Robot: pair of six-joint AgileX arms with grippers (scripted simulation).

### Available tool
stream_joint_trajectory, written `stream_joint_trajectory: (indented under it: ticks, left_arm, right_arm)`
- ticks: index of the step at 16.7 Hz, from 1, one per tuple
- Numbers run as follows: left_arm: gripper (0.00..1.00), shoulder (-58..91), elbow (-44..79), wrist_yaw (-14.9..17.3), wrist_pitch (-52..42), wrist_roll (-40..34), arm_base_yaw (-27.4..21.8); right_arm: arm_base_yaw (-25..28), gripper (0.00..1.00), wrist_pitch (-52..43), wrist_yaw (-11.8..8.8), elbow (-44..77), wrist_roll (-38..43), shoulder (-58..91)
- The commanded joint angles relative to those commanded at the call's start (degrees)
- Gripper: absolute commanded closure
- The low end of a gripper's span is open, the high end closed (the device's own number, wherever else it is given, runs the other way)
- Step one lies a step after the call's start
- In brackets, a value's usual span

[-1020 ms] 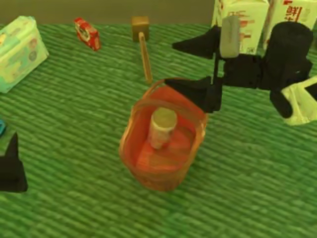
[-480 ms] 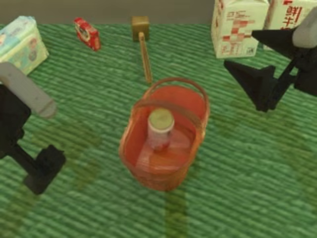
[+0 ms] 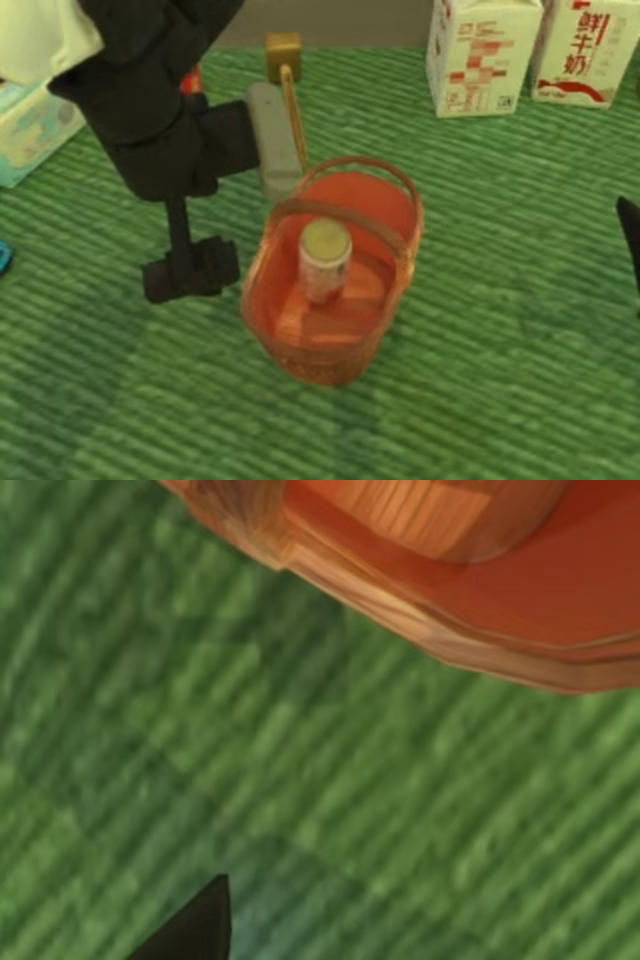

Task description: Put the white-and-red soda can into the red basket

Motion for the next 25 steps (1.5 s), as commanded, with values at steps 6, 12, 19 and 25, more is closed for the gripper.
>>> stream_joint_trajectory:
  ticks: [6, 12, 19, 25]
  left_arm:
    - [0.00, 23.4, 27.8, -2.0, -12.5, 13.6, -6.5]
    - [0.00, 33.0, 40.9, -3.7, -16.6, 19.3, -9.0]
    - [0.00, 32.8, 39.9, -3.7, -15.7, 19.4, -8.9]
    - [0.00, 32.1, 34.9, -3.7, -11.4, 19.3, -9.0]
  right_arm:
    - [-3.9, 0.00, -12.0, 12.8, -11.7, -0.1, -28.3]
    - [-5.5, 0.00, -16.6, 18.0, -15.8, -0.2, -40.2]
    - [-5.5, 0.00, -16.7, 18.0, -15.8, -0.2, -40.2]
    - [-5.5, 0.00, -16.7, 18.0, -15.8, -0.2, -40.2]
